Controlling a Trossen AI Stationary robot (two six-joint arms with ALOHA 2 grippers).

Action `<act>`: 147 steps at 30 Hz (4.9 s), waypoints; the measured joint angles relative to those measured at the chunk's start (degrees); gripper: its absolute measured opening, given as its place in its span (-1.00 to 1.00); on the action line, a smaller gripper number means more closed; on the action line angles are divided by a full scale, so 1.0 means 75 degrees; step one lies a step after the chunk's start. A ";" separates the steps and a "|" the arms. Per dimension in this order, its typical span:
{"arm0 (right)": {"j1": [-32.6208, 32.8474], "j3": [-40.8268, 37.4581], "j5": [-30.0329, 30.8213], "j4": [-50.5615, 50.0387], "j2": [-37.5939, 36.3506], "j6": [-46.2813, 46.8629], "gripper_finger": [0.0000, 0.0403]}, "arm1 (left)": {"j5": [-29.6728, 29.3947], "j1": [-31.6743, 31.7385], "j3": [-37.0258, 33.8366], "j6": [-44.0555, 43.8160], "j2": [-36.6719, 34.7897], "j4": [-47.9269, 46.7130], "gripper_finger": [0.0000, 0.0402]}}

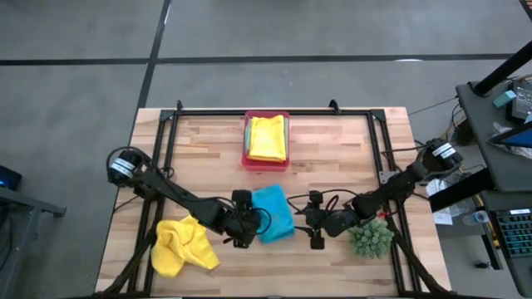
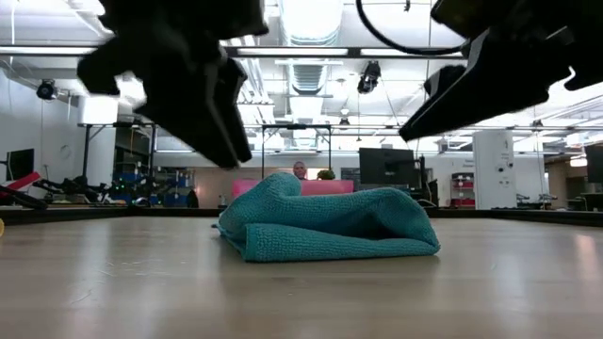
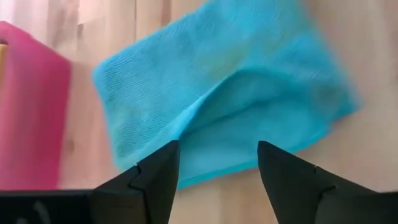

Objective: Fold microfiber towels
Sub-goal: Fold the blue towel

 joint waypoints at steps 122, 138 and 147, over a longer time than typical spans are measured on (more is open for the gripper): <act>-0.0586 0.0428 -0.0661 0.0863 0.2240 0.0037 -0.89 | 0.1621 0.1122 -0.1965 0.0290 0.0039 0.2627 -0.62; -0.0586 0.0829 -0.0640 0.0733 0.2185 -0.0465 -0.56 | 0.1933 0.0906 -0.1950 0.0201 -0.1148 0.2511 -0.62; -0.0586 0.0944 -0.0605 0.0120 0.1649 -0.0429 -0.26 | 0.1928 0.0657 -0.1999 -0.0102 -0.0499 0.4085 -0.62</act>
